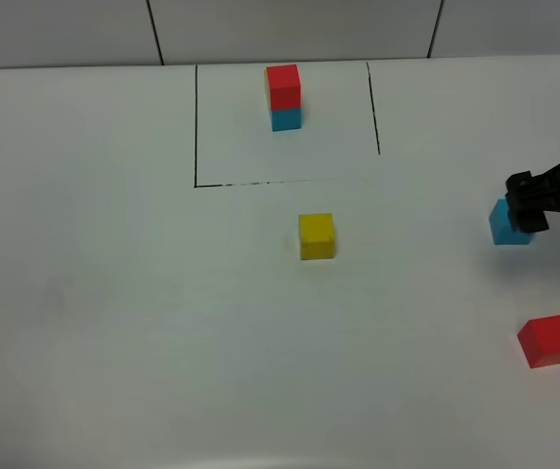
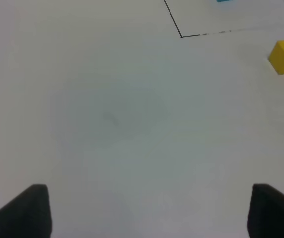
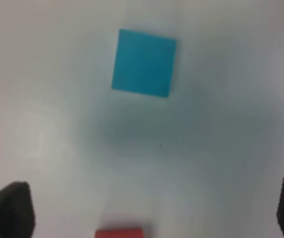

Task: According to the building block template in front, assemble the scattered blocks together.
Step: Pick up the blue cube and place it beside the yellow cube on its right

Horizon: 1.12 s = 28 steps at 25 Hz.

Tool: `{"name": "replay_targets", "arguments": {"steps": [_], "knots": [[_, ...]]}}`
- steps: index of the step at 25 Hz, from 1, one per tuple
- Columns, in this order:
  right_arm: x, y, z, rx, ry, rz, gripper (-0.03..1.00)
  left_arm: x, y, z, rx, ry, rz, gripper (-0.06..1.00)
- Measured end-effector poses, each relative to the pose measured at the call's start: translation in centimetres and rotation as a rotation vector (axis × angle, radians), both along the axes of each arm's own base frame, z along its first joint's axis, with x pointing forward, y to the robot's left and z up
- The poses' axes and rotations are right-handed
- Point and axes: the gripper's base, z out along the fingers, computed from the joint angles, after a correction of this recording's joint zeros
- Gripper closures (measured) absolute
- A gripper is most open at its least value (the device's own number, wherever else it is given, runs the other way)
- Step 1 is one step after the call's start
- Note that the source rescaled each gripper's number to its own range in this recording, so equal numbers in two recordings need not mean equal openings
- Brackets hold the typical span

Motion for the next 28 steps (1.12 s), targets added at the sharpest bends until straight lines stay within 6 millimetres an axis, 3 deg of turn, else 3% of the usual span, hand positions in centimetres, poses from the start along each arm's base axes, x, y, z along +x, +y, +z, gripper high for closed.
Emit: {"name": "replay_targets", "arguments": {"steps": [5,20,28], "knots": [[1.7,-0.3,-0.8,0.001,0.021,-0.014,-0.03,0.0,0.0,0.0,0.0,0.0,0.0,0.05],[2.3,-1.5,-1.4,-0.002,0.012,0.0,-0.03,0.0,0.0,0.0,0.0,0.0,0.0,0.05],[4.2,-2.1,-3.9,0.042,0.07,0.001,-0.03,0.0,0.0,0.0,0.0,0.0,0.0,0.05]]}}
